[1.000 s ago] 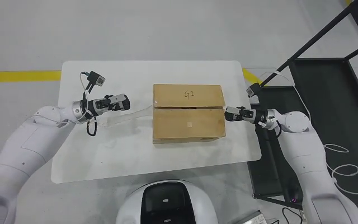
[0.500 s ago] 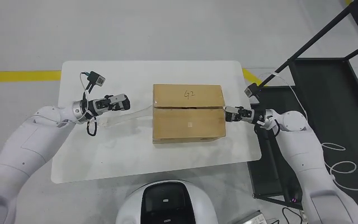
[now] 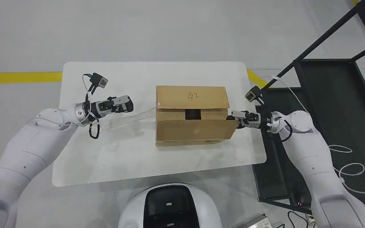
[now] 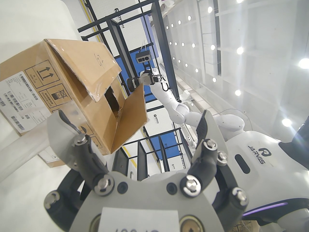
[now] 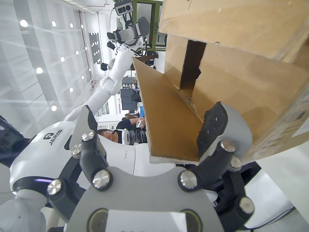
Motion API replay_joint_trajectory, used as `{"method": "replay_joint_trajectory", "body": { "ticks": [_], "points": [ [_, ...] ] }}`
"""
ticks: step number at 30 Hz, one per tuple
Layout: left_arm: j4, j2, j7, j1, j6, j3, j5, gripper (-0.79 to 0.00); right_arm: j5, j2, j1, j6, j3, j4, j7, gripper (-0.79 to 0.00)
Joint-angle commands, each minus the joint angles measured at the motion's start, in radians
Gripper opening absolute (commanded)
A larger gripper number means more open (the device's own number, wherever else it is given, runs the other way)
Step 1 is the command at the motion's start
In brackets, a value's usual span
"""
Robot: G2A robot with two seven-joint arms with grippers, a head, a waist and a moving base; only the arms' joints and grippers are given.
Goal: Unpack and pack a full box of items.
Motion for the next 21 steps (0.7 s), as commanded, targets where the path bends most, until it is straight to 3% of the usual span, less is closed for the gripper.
{"method": "replay_joint_trajectory", "body": {
  "ticks": [1, 6, 12, 21],
  "points": [
    [-0.014, 0.002, 0.013, 0.011, 0.006, -0.015, 0.019, 0.000, 0.015, 0.010, -0.021, 0.030, 0.013, -0.036, 0.030, 0.000],
    [-0.037, 0.004, 0.022, 0.035, 0.024, -0.051, 0.047, 0.000, -0.117, 0.038, -0.091, 0.034, 0.023, -0.106, 0.034, 0.000],
    [-0.058, 0.001, 0.007, 0.052, 0.037, -0.094, 0.074, 0.000, -0.167, 0.060, -0.159, 0.038, -0.012, -0.179, 0.038, 0.000],
    [-0.070, -0.006, -0.014, 0.076, 0.054, -0.141, 0.104, 0.000, -0.227, 0.072, -0.177, 0.012, -0.094, -0.167, 0.012, 0.000]
  ]
}}
